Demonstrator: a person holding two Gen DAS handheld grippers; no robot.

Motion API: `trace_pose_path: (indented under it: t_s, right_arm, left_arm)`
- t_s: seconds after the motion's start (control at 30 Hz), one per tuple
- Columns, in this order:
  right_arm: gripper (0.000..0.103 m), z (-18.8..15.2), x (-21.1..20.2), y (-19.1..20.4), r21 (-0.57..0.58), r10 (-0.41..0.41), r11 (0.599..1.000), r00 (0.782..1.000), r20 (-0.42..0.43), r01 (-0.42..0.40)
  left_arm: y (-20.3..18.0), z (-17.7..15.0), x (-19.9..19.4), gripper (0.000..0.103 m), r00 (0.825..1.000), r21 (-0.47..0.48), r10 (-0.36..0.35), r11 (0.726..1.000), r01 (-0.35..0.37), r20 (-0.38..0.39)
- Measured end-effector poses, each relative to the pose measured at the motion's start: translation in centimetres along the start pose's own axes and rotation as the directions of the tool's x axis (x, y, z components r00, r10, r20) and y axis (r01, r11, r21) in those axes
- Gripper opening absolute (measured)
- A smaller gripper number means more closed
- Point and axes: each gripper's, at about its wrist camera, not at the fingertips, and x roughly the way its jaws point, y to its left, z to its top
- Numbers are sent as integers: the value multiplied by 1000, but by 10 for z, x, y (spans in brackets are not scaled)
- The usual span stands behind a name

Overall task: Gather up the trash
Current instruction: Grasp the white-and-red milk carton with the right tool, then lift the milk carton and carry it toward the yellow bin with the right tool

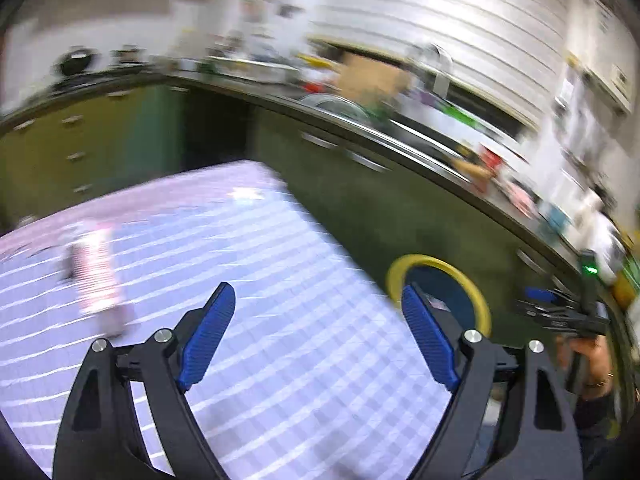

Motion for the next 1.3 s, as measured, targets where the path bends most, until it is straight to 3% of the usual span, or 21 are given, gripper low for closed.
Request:
trace_pose_path:
  t_s: [0.07, 0.17, 0.27, 0.4, 0.47, 0.57, 0.63, 0.73, 0.83, 1.03, 1.1, 1.13, 1.3]
  right_arm:
    - [93, 12, 9, 38, -52, 48, 998, 999, -5, -48]
    - [93, 29, 30, 109, -139, 147, 979, 988, -38, -151]
    - [93, 41, 49, 184, -213, 267, 936, 960, -88, -280]
    - [93, 56, 68, 283, -300, 382, 861, 912, -151, -411]
    - [93, 66, 79, 336, -334, 422, 822, 887, -187, -461]
    - [93, 78, 100, 395, -359, 420, 805, 881, -219, -473]
    - [93, 82, 114, 427, -376, 395, 807, 889, -230, -456]
    - [87, 80, 137, 458, -393, 325, 831, 917, -233, -394]
    - [79, 77, 159, 472, -370, 295, 852, 924, -243, -370]
    - [69, 72, 179, 478, -361, 269, 869, 936, -226, -337]
    - [56, 72, 183, 480, -354, 270, 870, 933, -239, -343]
    - [42, 72, 186, 479, -344, 270, 873, 930, -248, -345]
    - [39, 74, 177, 459, -345, 284, 869, 929, -235, -353]
  left_arm:
    - [36, -6, -18, 81, 997, -52, 66, 997, -64, 50]
    - [90, -15, -39, 82, 971, -123, 208, 973, -194, 116]
    - [141, -22, -54, 82, 929, -216, 345, 925, -312, 137]
    - [185, -35, -73, 82, 842, -319, 519, 830, -457, 145]
    - [196, -39, -80, 83, 812, -338, 563, 802, -492, 154]
    - [202, -41, -79, 85, 788, -341, 599, 777, -529, 144]
    - [207, -42, -79, 85, 801, -355, 584, 782, -512, 131]
    - [210, -43, -77, 85, 802, -358, 586, 779, -515, 120]
    - [219, -47, -80, 85, 809, -377, 577, 778, -503, 110]
    - [224, -55, -81, 85, 824, -395, 558, 782, -483, 99]
    - [225, -56, -81, 85, 826, -396, 555, 783, -481, 94]
    - [225, -56, -80, 86, 827, -396, 555, 782, -482, 90]
    - [226, -56, -75, 86, 834, -388, 547, 786, -481, 73]
